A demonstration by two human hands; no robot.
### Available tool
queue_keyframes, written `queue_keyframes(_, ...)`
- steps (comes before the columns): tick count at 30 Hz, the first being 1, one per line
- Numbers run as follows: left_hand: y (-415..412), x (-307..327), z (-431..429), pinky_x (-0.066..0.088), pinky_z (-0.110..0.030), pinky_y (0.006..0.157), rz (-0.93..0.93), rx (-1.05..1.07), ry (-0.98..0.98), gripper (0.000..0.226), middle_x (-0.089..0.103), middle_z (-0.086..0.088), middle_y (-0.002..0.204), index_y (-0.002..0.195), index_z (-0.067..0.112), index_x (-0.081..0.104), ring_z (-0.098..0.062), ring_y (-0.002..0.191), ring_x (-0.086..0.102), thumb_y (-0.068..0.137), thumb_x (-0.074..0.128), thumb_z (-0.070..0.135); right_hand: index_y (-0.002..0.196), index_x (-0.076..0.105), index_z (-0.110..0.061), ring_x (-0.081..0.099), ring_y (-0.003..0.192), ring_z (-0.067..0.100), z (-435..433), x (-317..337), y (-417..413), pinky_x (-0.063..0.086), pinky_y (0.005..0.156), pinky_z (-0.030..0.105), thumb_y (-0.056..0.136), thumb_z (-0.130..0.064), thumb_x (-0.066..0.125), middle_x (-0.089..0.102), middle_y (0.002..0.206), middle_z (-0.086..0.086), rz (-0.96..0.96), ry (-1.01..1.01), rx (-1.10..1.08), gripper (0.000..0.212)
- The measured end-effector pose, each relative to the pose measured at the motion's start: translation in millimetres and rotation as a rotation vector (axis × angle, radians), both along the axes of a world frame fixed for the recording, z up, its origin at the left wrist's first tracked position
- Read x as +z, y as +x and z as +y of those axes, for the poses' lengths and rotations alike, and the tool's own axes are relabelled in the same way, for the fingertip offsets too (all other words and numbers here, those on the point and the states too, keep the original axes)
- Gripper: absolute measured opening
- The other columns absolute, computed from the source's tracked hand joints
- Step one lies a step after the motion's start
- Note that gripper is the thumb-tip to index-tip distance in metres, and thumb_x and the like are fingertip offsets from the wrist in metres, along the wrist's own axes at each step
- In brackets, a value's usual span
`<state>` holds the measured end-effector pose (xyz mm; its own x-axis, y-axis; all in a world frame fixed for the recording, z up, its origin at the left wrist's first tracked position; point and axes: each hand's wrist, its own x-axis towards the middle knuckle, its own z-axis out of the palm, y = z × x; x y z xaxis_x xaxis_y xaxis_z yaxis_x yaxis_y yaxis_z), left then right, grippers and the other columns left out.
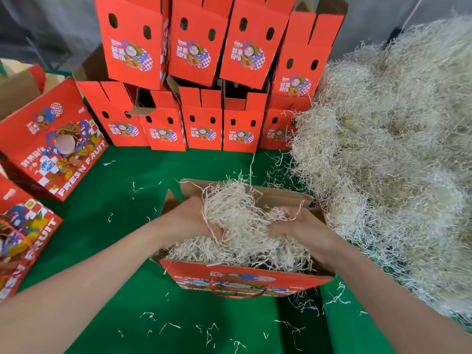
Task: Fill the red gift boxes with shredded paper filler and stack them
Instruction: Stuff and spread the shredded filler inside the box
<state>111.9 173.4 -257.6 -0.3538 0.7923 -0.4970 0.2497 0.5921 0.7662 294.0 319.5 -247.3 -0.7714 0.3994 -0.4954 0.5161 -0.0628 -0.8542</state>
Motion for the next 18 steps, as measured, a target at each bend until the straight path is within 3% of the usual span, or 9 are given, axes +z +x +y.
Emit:
queue_keyframes(2, 14, 2, 6, 0.052, -0.023, 0.081, -0.025, -0.047, 0.033, 0.032, 0.071, -0.001, 0.093, 0.098, 0.009, 0.067, -0.021, 0.095, 0.066, 0.068, 0.075, 0.0, 0.132, 0.037, -0.015, 0.056, 0.088, -0.001, -13, -3, -11, 0.035, 0.093, 0.025, 0.07, -0.03, 0.075, 0.053, 0.113, -0.016, -0.001, -0.09, 0.039, 0.074)
queue_keyframes(3, 19, 3, 9, 0.051, -0.024, 0.087, -0.1, -0.099, 0.044, 0.035, 0.072, 0.001, 0.097, 0.101, 0.012, 0.067, -0.015, 0.097, 0.066, 0.069, 0.075, -0.001, 0.131, 0.036, -0.018, 0.054, 0.083, -0.001, -16, -10, -15, 0.037, 0.083, 0.018, 0.074, -0.027, 0.074, 0.051, 0.111, -0.014, -0.001, -0.094, 0.026, 0.069)
queue_keyframes(5, 20, 8, 9, 0.043, -0.026, 0.098, -0.315, -0.132, 0.036, 0.042, 0.071, 0.008, 0.101, 0.103, 0.02, 0.064, -0.004, 0.098, 0.064, 0.066, 0.08, 0.007, 0.107, 0.046, -0.019, 0.054, 0.079, -0.001, -18, -12, -21, 0.04, 0.068, 0.009, 0.081, -0.014, 0.067, 0.053, 0.106, -0.006, 0.009, -0.073, -0.053, 0.034)
queue_keyframes(7, 16, 9, 9, 0.033, -0.032, 0.105, -0.436, 0.079, 0.023, 0.03, 0.066, 0.01, 0.102, 0.09, 0.025, 0.06, -0.006, 0.101, 0.057, 0.066, 0.077, 0.02, 0.088, 0.048, -0.022, 0.058, 0.071, -0.002, -14, -12, -22, 0.041, 0.059, 0.005, 0.083, -0.007, 0.064, 0.059, 0.095, -0.006, 0.04, -0.033, -0.098, 0.022)
queue_keyframes(9, 9, 5, 8, 0.027, -0.042, 0.109, -0.453, 0.312, 0.025, 0.019, 0.054, 0.002, 0.116, 0.083, 0.023, 0.06, -0.019, 0.117, 0.043, 0.072, 0.073, 0.016, 0.098, 0.051, -0.024, 0.056, 0.081, -0.001, -12, -9, -18, 0.042, 0.074, 0.012, 0.082, -0.008, 0.066, 0.056, 0.099, -0.009, 0.033, -0.007, -0.052, 0.027)
queue_keyframes(12, -1, 6, 2, 0.02, -0.043, 0.111, -0.378, 0.4, 0.034, 0.028, 0.041, -0.002, 0.134, 0.088, 0.021, 0.053, -0.022, 0.127, 0.033, 0.069, 0.072, 0.014, 0.131, 0.039, -0.017, 0.042, 0.112, 0.009, -5, 0, -5, 0.033, 0.098, 0.032, 0.077, -0.015, 0.072, 0.041, 0.114, -0.014, 0.006, -0.015, -0.04, 0.063)
queue_keyframes(14, -14, 5, -5, 0.017, -0.044, 0.112, -0.383, 0.442, 0.047, 0.034, 0.037, -0.003, 0.143, 0.097, 0.024, 0.053, -0.022, 0.128, 0.032, 0.069, 0.07, 0.014, 0.119, 0.045, -0.02, 0.046, 0.102, 0.006, 3, 4, 4, 0.031, 0.097, 0.031, 0.065, -0.021, 0.076, 0.041, 0.107, -0.016, -0.005, -0.036, -0.09, 0.062)
queue_keyframes(16, -24, 1, -14, 0.006, -0.05, 0.114, -0.393, 0.438, 0.041, 0.06, 0.025, -0.003, 0.151, 0.121, 0.024, 0.05, -0.026, 0.139, 0.02, 0.066, 0.072, 0.018, 0.091, 0.045, -0.028, 0.048, 0.086, -0.001, 7, 6, 11, 0.032, 0.094, 0.028, 0.054, -0.025, 0.076, 0.047, 0.094, -0.017, -0.013, -0.052, -0.103, 0.048)
queue_keyframes(18, -24, -1, -17, 0.002, -0.049, 0.113, -0.4, 0.375, -0.024, 0.097, 0.019, -0.003, 0.154, 0.141, 0.023, 0.031, -0.025, 0.142, 0.012, 0.057, 0.079, 0.024, 0.086, 0.042, -0.029, 0.044, 0.085, -0.001, 8, 5, 13, 0.025, 0.1, 0.03, 0.059, -0.015, 0.077, 0.047, 0.092, -0.014, -0.004, -0.05, -0.105, 0.046)
